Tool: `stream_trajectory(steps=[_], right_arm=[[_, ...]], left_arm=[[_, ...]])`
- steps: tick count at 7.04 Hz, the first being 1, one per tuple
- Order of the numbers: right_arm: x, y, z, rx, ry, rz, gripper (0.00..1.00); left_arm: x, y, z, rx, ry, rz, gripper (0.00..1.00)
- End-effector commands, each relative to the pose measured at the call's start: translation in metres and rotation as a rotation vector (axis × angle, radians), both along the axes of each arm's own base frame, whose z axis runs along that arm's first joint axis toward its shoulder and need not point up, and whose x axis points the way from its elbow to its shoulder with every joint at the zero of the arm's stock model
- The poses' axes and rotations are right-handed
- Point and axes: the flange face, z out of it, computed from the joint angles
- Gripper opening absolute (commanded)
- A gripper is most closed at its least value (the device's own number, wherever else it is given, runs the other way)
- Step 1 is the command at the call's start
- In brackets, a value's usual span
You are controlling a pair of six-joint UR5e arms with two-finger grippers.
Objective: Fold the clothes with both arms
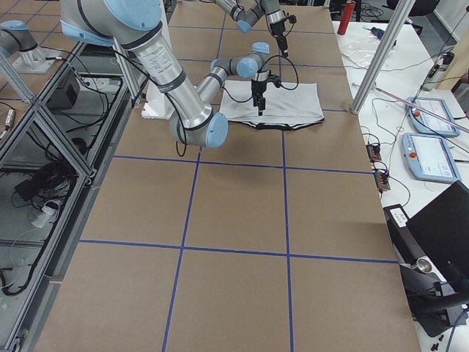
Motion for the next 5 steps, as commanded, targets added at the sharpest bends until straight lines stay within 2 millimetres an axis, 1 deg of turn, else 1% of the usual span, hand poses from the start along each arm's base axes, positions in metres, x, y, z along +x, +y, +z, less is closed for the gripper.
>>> stream_trajectory(steps=[1,2,3,4,5], right_arm=[[0.002,-0.026,0.018,-0.008,0.029,0.025,1.00],[0.006,-0.037,0.030,-0.006,0.050,0.029,1.00],[0.016,-0.045,0.049,-0.009,0.074,0.028,1.00],[0.043,-0.059,0.069,-0.015,0.088,0.033,1.00],[0.050,-0.064,0.055,-0.002,0.070,0.041,1.00]], left_arm=[[-0.001,0.001,0.007,-0.010,-0.008,0.001,0.62],[-0.001,0.003,0.009,-0.011,-0.009,0.002,0.62],[-0.002,0.003,0.009,-0.011,-0.009,0.001,0.62],[-0.002,0.003,0.010,-0.012,-0.010,0.001,0.62],[-0.002,0.003,0.010,-0.012,-0.010,0.001,0.62]])
